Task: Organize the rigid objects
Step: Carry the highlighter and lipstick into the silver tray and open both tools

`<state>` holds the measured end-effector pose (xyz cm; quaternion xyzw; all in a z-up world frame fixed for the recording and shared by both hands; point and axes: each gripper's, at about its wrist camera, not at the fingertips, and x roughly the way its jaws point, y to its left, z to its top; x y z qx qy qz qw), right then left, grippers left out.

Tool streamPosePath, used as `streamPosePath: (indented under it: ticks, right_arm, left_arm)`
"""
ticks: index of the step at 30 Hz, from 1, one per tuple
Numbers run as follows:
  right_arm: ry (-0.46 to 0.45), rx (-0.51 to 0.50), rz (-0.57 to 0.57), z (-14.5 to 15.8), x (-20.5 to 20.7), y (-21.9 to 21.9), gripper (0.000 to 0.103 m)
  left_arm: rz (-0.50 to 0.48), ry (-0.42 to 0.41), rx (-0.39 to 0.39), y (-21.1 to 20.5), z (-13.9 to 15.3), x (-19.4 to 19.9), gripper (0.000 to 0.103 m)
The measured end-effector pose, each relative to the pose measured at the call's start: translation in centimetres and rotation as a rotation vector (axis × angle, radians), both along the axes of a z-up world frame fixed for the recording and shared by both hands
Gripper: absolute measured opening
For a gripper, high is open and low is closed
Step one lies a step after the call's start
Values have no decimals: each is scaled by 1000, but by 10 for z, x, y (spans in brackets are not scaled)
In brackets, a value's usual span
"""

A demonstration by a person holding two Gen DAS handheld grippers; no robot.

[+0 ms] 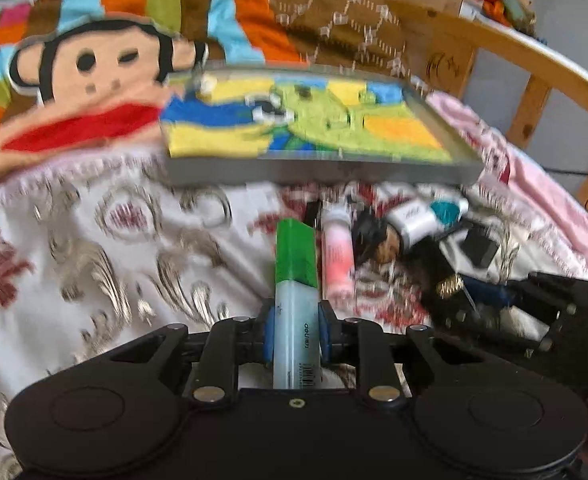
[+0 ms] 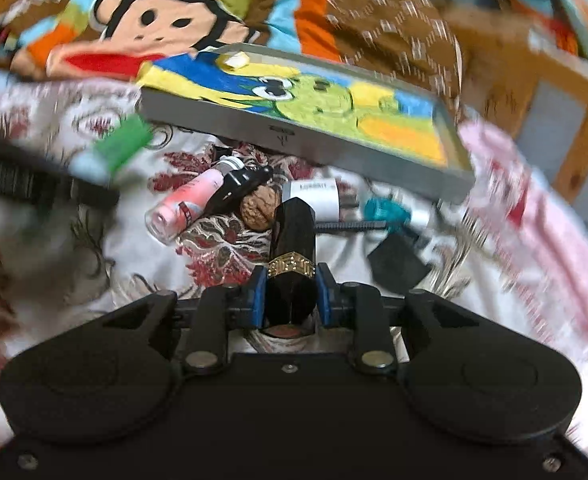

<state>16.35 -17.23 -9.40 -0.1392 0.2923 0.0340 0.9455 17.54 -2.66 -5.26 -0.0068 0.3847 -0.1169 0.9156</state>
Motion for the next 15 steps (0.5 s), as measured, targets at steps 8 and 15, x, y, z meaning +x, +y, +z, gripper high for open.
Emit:
streamPosePath:
  ticks: [8, 15]
  right_arm:
    - [-165, -91, -70, 17, 5, -7, 18]
    - [-350, 53, -148, 47, 49, -49, 18]
  left_arm:
    - [49, -148, -59, 0, 27, 21, 23]
    - [83, -253, -123, -16, 41, 75, 23]
